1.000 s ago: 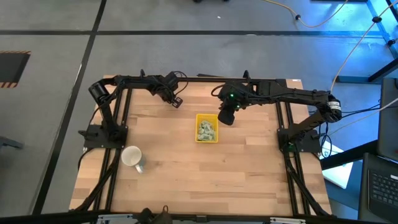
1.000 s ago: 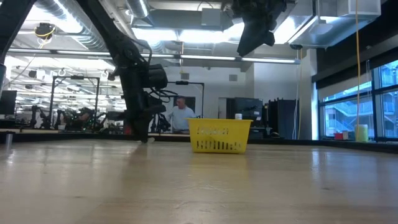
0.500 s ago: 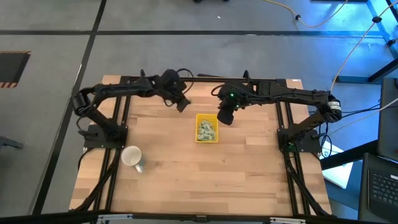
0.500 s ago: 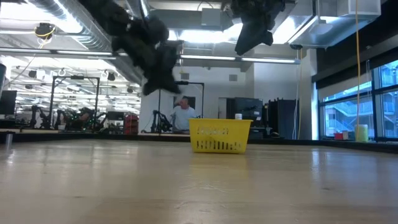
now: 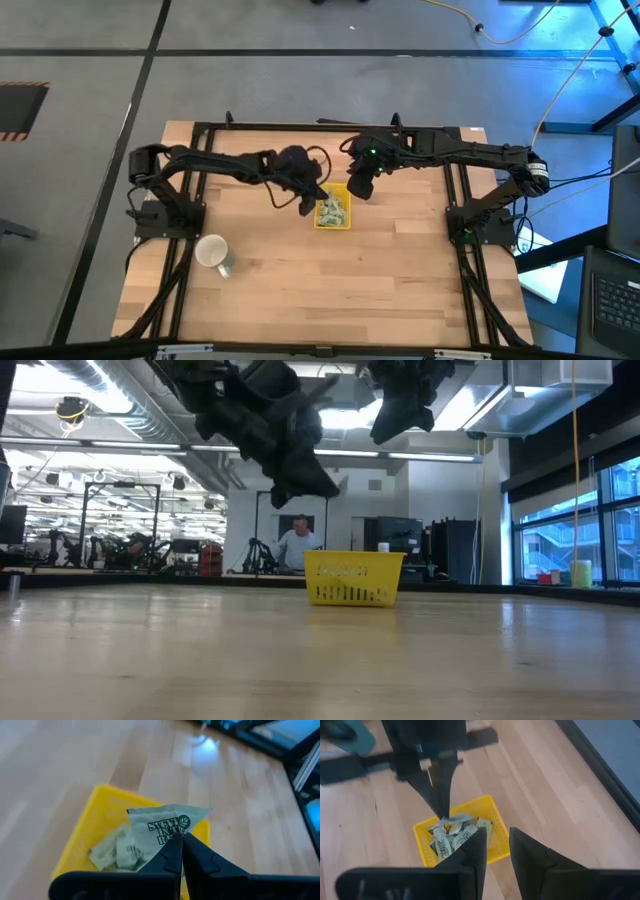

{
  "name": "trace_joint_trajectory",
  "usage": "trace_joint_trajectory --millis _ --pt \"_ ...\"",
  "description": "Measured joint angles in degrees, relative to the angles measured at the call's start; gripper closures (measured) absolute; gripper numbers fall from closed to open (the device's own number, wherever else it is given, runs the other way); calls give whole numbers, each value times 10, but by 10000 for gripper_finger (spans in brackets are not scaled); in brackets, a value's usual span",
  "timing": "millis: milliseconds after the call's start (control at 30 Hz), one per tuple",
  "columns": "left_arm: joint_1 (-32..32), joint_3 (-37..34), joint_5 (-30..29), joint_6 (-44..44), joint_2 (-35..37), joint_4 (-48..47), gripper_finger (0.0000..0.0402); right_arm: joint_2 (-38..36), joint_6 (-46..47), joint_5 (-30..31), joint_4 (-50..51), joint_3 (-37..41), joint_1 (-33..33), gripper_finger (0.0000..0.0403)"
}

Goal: Pick and place Stevia / Truvia into bins
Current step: Put the white stevia packet into the yellow bin, then return to Home Position

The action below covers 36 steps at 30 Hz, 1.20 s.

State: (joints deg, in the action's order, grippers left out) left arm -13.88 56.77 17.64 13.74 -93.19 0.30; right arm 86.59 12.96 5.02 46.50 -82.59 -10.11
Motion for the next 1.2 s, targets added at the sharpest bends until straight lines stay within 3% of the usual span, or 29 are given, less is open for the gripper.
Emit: trace_joint_trajectory --millis 500,700,1000,1200 --pt "7 1 9 36 -80 -1 396 0 2 0 2 0 0 316" --pt "3 1 12 36 -76 -5 363 0 2 0 13 0 0 316" --pt "-43 1 106 65 -10 -20 328 -7 3 0 33 0 5 316" --pt "-73 -7 79 10 119 -75 335 -70 8 62 41 15 31 316"
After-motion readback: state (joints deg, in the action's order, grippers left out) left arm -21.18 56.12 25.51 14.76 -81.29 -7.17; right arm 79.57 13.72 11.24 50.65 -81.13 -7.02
